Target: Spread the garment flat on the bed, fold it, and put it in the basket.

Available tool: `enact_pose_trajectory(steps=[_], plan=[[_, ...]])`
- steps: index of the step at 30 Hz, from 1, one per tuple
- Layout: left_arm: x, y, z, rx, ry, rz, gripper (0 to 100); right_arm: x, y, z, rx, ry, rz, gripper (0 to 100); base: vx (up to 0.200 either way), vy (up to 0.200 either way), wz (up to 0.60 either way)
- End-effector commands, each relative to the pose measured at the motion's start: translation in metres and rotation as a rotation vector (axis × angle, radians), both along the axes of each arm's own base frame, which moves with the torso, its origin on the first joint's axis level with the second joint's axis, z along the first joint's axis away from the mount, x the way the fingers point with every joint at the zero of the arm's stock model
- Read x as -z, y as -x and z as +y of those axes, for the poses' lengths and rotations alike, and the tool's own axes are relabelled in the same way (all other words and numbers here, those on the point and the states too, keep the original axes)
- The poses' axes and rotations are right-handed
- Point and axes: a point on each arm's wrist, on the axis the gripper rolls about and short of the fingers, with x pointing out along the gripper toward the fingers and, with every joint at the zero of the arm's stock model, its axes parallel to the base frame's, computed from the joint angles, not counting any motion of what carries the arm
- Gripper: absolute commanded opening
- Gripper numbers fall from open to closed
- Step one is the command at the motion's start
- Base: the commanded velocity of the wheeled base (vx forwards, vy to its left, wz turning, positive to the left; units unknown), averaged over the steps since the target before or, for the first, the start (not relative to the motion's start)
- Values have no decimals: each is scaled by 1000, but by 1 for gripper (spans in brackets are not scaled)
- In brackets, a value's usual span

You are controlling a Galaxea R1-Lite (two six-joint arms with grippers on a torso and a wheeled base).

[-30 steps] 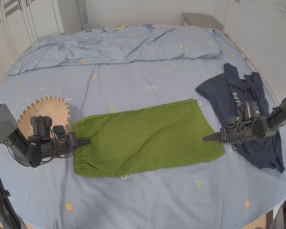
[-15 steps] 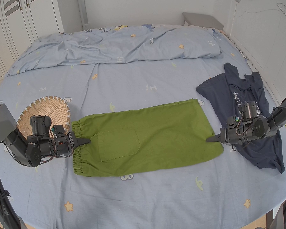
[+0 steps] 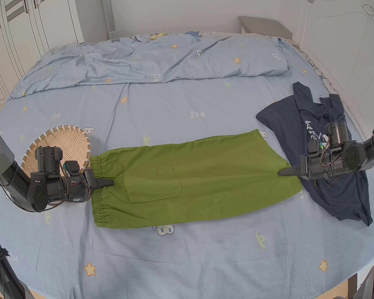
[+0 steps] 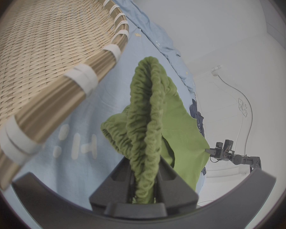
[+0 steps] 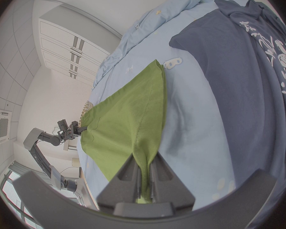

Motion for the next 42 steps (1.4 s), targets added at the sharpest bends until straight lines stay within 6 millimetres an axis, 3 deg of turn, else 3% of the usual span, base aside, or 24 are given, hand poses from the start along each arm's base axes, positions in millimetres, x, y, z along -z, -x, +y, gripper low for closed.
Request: enact_pose_trajectory(steps=[1,7,11,17,21,25,33,42], plan=[[-3,3,-2,7,-5,15,0,-13,14,4,-12,11,9,0,0,0,0],[-1,15,-5,47,-41,81,0,-3,39,21,-73,22,95,0,0,0,0],[-3,35,-1,127,-111,172,0,1,74,36,-131,30,137,0,0,0,0],[-9,49,11,162,-148,198,0,1,106,34,-139,31,160,0,0,0,0],[-14,53,12,158,-148,189,0,-6,124,29,-128,24,147,0,0,0,0],[-15,60,9,168,-149,202,0,1,141,27,-133,32,175,0,0,0,0],[-7,79,9,176,-151,247,0,18,156,25,-134,37,207,0,0,0,0],[2,84,9,203,-181,259,0,40,162,27,-145,40,246,0,0,0,0]])
